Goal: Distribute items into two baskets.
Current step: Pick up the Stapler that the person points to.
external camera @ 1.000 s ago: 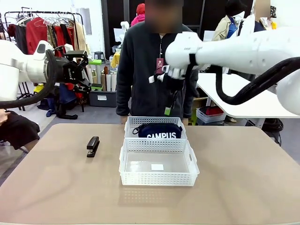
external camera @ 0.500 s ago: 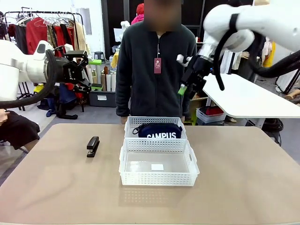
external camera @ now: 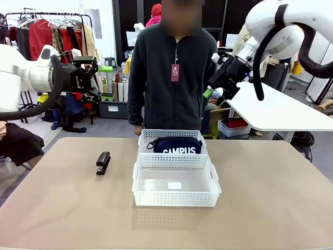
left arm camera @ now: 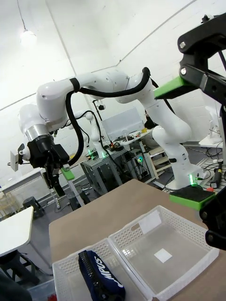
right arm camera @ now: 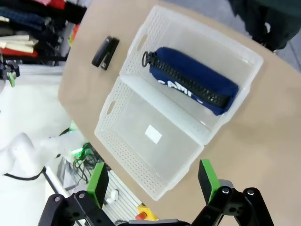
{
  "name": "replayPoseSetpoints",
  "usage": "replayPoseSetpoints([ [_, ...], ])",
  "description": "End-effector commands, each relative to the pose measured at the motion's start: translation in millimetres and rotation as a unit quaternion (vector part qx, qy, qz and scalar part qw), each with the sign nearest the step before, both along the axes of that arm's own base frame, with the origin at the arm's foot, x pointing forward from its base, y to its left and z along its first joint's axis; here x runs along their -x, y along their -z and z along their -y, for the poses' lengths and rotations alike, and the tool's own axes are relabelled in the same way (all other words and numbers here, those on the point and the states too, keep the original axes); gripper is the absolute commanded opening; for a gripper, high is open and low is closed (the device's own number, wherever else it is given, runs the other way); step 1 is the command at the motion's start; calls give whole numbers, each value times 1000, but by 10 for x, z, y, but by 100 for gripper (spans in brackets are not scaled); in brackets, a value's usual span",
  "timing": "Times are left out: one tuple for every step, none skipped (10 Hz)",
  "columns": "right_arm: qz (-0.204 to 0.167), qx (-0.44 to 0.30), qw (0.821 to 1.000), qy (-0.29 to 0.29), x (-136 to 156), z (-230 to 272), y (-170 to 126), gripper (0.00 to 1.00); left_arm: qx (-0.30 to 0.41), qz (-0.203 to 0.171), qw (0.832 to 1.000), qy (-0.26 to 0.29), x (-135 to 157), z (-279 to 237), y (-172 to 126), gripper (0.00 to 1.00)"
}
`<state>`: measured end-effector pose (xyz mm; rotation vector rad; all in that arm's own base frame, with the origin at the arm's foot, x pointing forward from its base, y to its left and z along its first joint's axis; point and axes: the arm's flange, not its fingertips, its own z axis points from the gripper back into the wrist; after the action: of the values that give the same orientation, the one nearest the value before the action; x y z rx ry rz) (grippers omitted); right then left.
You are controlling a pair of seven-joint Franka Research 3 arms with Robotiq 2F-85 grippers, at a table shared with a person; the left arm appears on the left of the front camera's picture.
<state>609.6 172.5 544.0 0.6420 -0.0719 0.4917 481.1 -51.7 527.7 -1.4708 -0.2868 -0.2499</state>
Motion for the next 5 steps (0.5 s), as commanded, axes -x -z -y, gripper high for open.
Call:
replayPoseSetpoints([
  [-2, 12, 1000, -20, -109, -27, -41, 100, 1, 2, 1000, 0, 4, -7, -23, 100],
  [-2, 12, 1000, -20, -109, -27, -41, 100, 1, 2, 1000, 0, 4, -7, -23, 100],
  [-6, 0, 1000, -9, -22, -61, 35, 100, 1, 2, 1000, 0, 4, -7, -23, 100],
  [-46, -76, 996, 28, 67, 145, 34, 100, 1, 2, 1000, 0, 4, -7, -23, 100],
  [-62, -125, 988, 61, 235, 275, 27, 100, 1, 2, 1000, 0, 4, -7, -23, 100],
])
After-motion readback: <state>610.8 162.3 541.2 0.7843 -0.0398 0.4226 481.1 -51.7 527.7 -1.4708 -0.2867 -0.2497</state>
